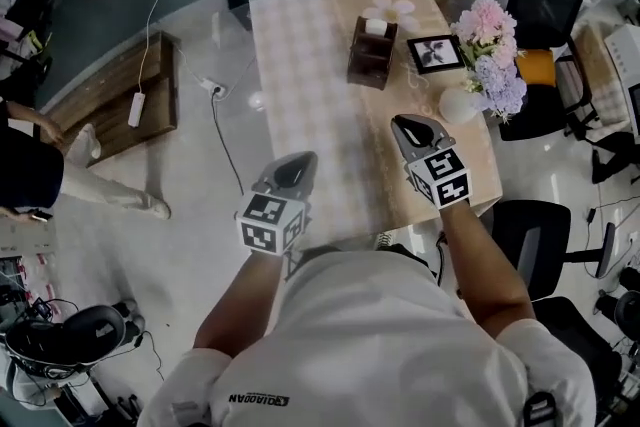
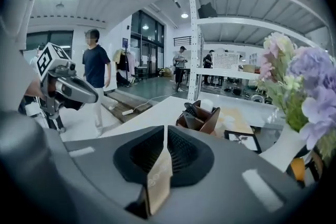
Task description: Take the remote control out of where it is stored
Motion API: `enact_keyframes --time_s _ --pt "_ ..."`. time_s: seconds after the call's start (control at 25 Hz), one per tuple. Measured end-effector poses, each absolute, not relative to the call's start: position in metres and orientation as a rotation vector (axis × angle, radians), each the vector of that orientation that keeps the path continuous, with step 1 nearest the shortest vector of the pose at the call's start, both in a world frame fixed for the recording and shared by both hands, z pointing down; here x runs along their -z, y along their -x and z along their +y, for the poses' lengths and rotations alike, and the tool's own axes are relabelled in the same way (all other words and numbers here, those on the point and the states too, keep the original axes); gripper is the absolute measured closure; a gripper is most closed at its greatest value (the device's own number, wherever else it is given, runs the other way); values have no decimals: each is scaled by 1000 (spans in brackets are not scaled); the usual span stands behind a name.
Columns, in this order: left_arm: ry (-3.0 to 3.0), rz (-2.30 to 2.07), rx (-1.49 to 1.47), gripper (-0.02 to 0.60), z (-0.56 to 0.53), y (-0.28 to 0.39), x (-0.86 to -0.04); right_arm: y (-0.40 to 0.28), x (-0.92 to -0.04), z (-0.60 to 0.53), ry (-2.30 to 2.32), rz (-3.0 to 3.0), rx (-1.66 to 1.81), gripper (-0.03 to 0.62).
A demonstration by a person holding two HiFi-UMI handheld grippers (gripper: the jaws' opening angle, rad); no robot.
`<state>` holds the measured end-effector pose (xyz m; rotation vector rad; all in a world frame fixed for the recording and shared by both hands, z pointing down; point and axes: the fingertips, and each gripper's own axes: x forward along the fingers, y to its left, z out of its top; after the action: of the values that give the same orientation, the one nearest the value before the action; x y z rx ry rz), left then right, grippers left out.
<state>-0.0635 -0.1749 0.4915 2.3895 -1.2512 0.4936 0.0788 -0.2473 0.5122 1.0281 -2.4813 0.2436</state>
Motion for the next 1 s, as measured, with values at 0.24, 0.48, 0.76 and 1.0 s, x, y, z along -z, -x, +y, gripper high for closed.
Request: enact_keyframes --time_s 0.24,0.48,0.76,1.0 --pt "-2373 -1236 -484 578 -176 83 -502 -67 -531 -294 -1041 -2348 -116 529" --pt "-2329 -1271 -461 578 -169 105 -506 -61 -550 -336 -988 -2175 55 470" --pt "-2291 -1293 -441 578 -165 117 -511 -46 -560 -359 -864 -2065 231 461" --pt "-2278 -1326 -422 578 -168 124 -507 -41 -559 -363 -841 -2043 278 502"
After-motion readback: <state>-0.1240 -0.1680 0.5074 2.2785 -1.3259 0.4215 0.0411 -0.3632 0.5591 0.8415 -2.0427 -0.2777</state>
